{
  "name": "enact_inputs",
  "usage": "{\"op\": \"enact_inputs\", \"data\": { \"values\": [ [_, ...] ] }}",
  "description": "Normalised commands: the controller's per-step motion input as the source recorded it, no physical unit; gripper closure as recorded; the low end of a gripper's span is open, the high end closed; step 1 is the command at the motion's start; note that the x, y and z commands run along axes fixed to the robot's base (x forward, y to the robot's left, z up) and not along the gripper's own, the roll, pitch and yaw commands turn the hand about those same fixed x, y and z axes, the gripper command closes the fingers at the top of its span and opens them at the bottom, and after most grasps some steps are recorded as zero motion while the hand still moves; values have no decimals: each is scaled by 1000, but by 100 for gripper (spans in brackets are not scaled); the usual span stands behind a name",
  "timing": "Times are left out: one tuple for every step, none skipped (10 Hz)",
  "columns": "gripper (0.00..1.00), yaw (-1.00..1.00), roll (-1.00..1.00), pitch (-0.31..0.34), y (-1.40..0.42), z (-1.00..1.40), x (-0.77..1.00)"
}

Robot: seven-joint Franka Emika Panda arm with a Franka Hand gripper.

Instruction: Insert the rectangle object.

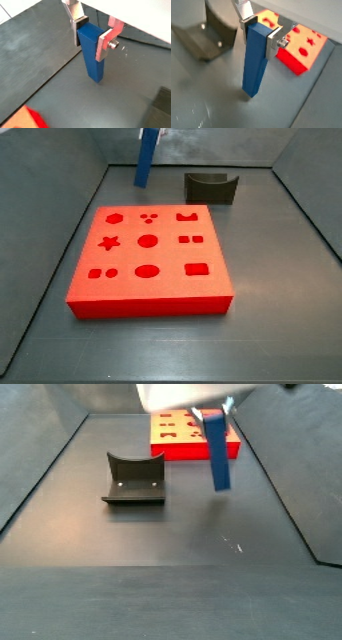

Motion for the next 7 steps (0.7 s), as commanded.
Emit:
{"op": "enact_inputs", "data": {
  "values": [
    [100,31,24,0,-406,1000,417],
    [100,0,0,0,-420,1000,414],
    [100,0,-211,0,-437,1000,580],
    [100,-89,-313,-10,-294,934,411],
    [100,-91,-189,-70,-154,1000,109],
    [100,-66,-7,-17,-91,283,0],
    [100,0,-4,0,9,0,0]
  ]
}}
